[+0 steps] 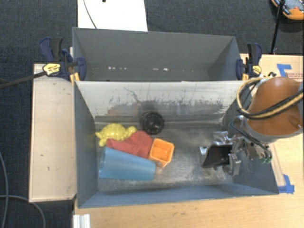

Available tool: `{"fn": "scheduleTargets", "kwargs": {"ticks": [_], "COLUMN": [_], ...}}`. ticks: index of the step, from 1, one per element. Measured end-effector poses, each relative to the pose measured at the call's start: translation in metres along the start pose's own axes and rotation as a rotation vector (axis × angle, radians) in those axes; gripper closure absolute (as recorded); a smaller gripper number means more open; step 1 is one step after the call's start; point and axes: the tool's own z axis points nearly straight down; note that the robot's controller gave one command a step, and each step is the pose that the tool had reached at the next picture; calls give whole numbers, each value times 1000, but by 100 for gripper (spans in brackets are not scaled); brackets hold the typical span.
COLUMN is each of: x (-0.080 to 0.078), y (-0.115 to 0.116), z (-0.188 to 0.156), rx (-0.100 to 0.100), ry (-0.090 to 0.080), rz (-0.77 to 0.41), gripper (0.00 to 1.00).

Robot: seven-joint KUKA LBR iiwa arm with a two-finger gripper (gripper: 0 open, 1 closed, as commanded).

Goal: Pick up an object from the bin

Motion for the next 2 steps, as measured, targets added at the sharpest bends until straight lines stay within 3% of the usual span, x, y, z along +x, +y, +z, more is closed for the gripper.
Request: {"fn": "scheduleTargets", "kwargs": {"ticks": [2], "x": [0], "y": [0], "z": [0], "rx": [0], "ry": [0], "rz": [1], "gripper": [100]}}
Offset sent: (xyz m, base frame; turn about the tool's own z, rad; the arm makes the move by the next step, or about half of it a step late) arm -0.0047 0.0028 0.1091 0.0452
